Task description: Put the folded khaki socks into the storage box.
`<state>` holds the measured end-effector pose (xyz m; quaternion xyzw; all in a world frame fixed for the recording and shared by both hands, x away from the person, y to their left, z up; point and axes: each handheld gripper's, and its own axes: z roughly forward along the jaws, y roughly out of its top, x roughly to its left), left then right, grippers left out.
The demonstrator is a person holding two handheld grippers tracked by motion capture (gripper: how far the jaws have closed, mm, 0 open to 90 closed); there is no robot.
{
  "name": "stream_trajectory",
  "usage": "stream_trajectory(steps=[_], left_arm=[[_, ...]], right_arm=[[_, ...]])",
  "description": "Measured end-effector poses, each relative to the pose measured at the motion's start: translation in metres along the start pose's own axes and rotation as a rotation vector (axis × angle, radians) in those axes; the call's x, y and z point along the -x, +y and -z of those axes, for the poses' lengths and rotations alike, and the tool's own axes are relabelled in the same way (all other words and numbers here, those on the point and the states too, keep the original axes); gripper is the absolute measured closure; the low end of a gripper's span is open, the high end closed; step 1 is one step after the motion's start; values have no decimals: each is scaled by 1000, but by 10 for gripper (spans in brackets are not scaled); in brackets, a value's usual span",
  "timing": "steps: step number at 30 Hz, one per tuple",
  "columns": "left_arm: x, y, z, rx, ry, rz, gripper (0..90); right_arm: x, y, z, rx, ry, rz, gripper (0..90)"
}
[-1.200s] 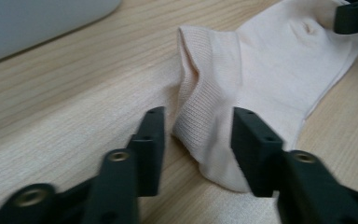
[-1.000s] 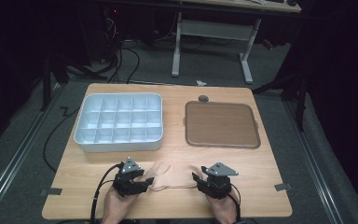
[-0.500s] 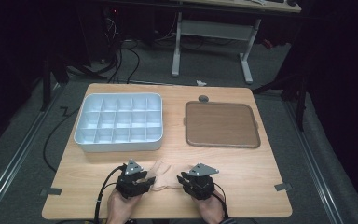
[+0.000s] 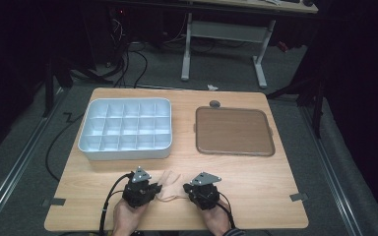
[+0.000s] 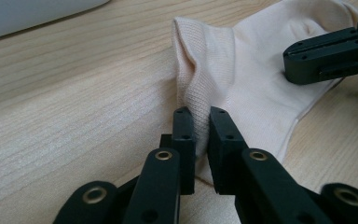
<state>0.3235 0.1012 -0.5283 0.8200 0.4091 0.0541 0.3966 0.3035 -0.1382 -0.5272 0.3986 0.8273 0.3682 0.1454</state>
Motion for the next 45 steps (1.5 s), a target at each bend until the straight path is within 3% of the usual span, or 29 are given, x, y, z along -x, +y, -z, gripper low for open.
stream_trajectory(steps=[12,29,45], left_arm=[[-6,0,3,6,-52,0,846],[-17,5,21,39,-131,6,850],[-18,13,32,49,-163,-36,850]], right_arm=[[-5,4,-4,-11,13,4,877],[-13,10,-12,-24,32,44,878],[-18,15,-17,-25,39,66,878]])
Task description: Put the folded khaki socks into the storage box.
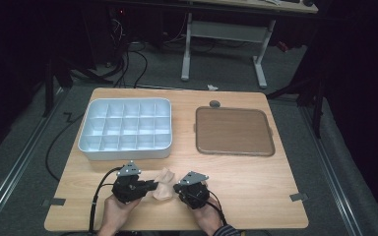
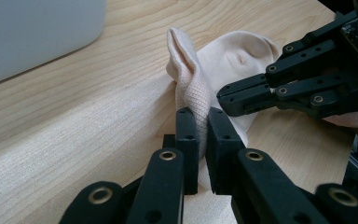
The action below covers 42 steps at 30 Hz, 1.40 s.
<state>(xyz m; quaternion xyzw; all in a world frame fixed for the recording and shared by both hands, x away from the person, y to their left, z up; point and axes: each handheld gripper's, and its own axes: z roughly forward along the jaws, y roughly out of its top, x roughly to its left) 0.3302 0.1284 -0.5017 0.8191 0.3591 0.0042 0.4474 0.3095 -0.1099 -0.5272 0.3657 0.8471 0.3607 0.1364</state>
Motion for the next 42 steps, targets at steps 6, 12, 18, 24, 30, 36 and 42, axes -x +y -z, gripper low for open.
stream_trajectory(steps=[6,12,18,24,30,36,42], left_arm=[[0,4,3,24,-6,-10,848],[1,7,6,26,-18,-21,848],[1,8,7,35,-27,-24,848],[2,12,7,54,-40,-30,848],[4,15,7,74,-47,-34,850],[3,16,7,87,-53,-32,851],[3,16,5,91,-54,-33,853]], right_arm=[[-3,3,-3,-4,8,10,877],[-4,5,-4,-9,15,9,877],[-5,7,-7,-5,24,10,877],[-7,9,-10,-4,32,16,877],[-9,13,-13,-10,45,25,877],[-12,18,-18,-17,56,27,877],[-13,23,-24,-9,70,17,877]])
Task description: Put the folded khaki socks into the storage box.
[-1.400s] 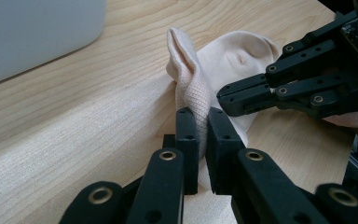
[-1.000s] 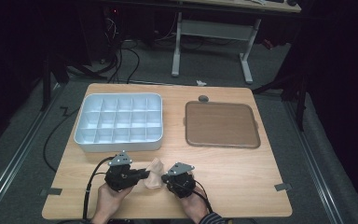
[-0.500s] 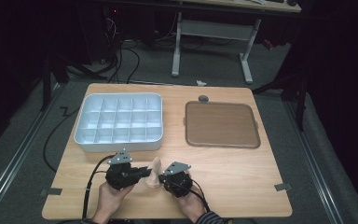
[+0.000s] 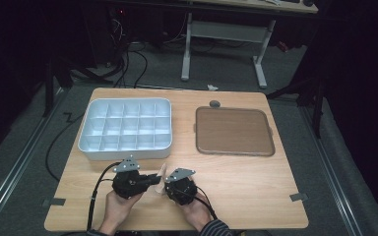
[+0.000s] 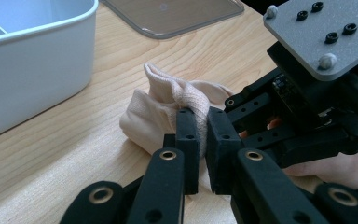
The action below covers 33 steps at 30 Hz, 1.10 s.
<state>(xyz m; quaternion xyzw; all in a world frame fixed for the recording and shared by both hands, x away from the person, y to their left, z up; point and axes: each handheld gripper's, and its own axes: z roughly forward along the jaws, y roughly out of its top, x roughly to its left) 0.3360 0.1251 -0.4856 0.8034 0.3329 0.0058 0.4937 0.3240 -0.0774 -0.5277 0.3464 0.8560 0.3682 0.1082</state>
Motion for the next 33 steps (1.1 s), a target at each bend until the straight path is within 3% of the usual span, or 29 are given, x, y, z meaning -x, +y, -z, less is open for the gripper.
stream_trajectory(steps=[5,9,12,19,22,26,33], left_arm=[[1,-2,-4,-44,53,-5,853],[-1,-3,-3,-57,57,1,853],[-1,-3,-2,-61,59,4,853],[-2,-3,-2,-61,54,13,853],[-2,-3,-2,-61,53,15,853],[-2,-2,-2,-62,53,16,853],[-2,-1,-3,-63,51,18,853]], right_arm=[[-1,1,2,-7,8,-5,812],[0,0,10,3,-20,-2,780],[3,0,24,41,-37,-14,764],[24,-12,59,110,-144,-69,729],[36,-19,65,111,-180,-114,711],[46,-25,66,94,-211,-151,683],[50,-33,53,55,-210,-171,670]])
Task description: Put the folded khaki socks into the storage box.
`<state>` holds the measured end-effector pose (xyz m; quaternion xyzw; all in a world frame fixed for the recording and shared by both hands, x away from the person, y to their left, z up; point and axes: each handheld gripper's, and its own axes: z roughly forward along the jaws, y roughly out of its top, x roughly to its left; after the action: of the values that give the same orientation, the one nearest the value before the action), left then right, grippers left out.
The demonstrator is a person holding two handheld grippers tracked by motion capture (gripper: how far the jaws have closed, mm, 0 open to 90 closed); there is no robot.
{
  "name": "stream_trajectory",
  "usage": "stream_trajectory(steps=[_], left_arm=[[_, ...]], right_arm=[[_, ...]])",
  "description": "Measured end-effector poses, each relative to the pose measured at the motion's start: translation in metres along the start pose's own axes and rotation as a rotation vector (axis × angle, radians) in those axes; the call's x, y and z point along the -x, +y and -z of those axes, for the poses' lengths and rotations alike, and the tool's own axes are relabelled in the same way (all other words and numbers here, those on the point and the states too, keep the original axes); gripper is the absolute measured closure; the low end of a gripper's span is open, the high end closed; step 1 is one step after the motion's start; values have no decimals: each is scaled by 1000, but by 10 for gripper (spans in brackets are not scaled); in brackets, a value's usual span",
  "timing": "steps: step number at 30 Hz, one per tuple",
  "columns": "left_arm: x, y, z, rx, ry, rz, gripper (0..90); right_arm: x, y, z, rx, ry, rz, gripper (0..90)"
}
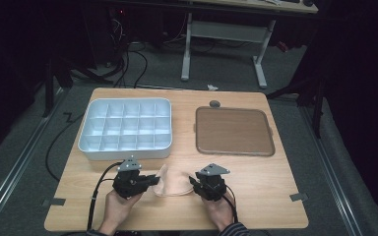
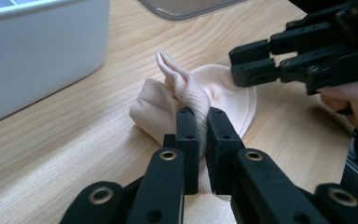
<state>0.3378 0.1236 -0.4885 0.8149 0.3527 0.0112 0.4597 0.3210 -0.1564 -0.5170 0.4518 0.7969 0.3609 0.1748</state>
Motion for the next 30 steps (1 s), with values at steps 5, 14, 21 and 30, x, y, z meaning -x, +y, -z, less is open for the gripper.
stream_trajectory(steps=[5,14,21,30], left_arm=[[1,2,0,2,2,-6,852],[4,4,-4,5,-15,-6,852],[9,9,-5,-5,-15,-30,852],[14,14,-16,-19,-29,-42,852]], right_arm=[[-1,-5,-8,-36,29,4,765],[-7,-7,-6,-30,53,7,851],[-10,-12,-4,-18,68,-4,852],[-12,-12,-4,-10,73,-6,852]])
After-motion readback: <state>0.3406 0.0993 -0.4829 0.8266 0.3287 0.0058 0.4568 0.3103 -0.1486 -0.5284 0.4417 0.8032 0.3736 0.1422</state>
